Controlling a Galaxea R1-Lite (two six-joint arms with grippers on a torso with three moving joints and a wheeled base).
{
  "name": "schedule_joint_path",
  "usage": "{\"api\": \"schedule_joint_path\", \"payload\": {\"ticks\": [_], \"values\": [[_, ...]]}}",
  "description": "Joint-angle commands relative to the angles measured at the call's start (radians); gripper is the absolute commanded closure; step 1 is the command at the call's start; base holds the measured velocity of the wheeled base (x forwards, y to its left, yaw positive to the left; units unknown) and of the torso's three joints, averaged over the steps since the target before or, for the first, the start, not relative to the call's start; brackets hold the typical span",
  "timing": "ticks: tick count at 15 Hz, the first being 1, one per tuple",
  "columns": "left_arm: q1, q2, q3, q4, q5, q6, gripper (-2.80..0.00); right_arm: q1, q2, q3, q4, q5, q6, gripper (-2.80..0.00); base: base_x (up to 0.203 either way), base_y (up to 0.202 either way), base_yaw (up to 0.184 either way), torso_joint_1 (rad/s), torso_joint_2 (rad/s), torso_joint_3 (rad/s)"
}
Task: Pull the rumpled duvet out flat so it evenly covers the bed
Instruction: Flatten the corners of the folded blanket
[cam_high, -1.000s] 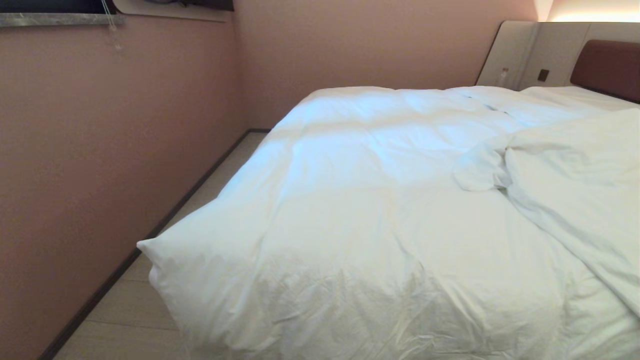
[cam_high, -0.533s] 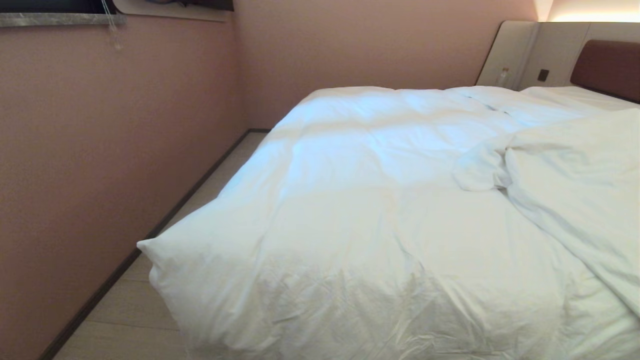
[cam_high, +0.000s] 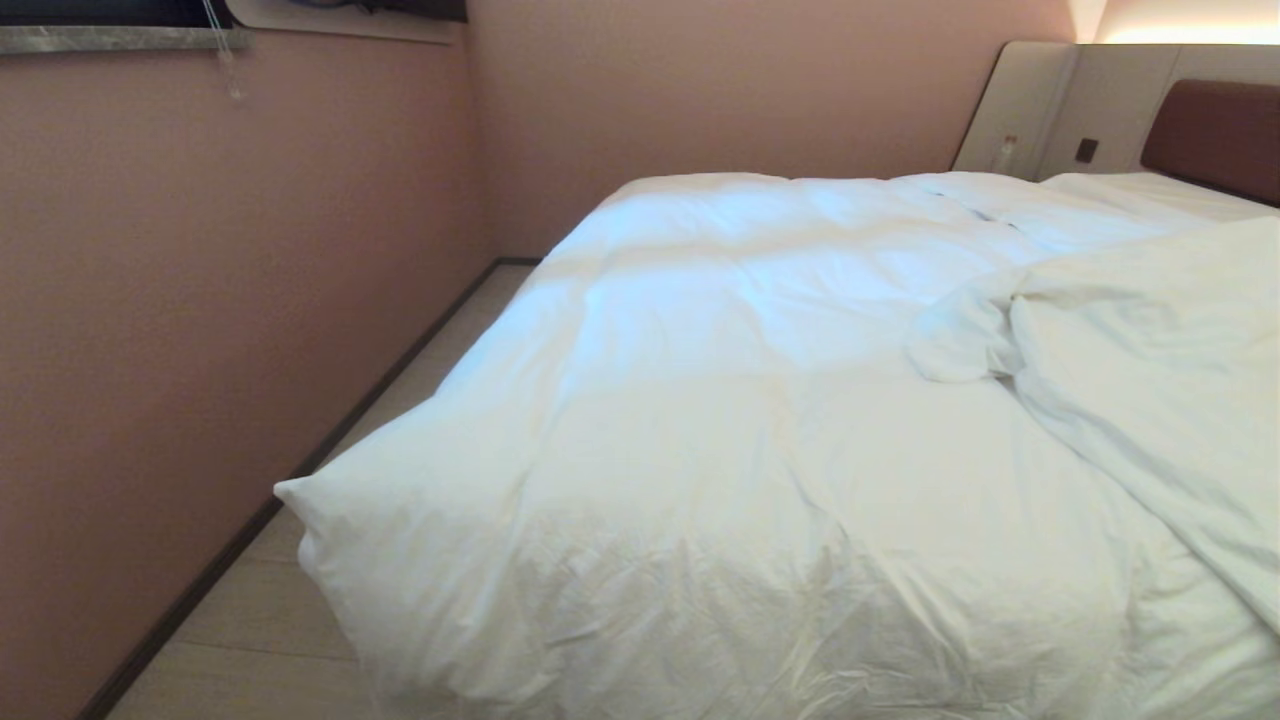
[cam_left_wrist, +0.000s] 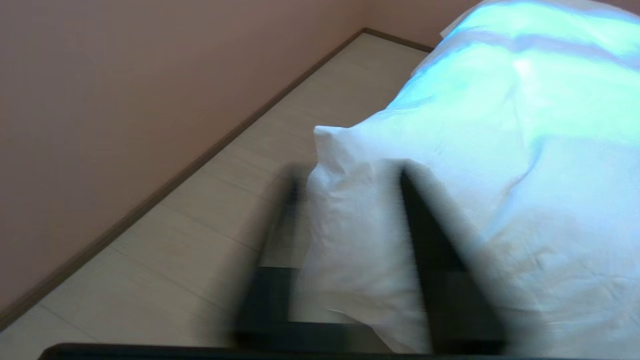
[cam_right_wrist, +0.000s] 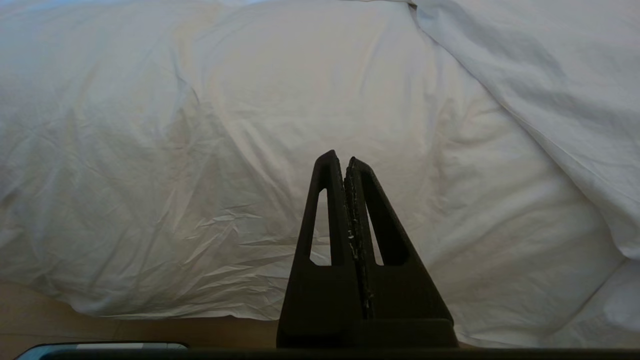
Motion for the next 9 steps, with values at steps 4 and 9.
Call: {"api": "schedule_joint_path", "payload": {"ticks": [4, 9], "values": [[0.0, 0.001, 0.048, -0.077, -0.056, -0.014, 0.0, -0.001, 0.0, 0.0, 0.0, 0.0, -0.001, 0.0, 0.0, 0.0, 0.0, 0.0, 0.0, 0.0], [0.0, 0.001, 0.137, -0.197, -0.096, -0.009, 0.0, -0.001, 0.0, 0.0, 0.0, 0.0, -0.001, 0.0, 0.0, 0.0, 0.0, 0.0, 0.0, 0.0]]}}
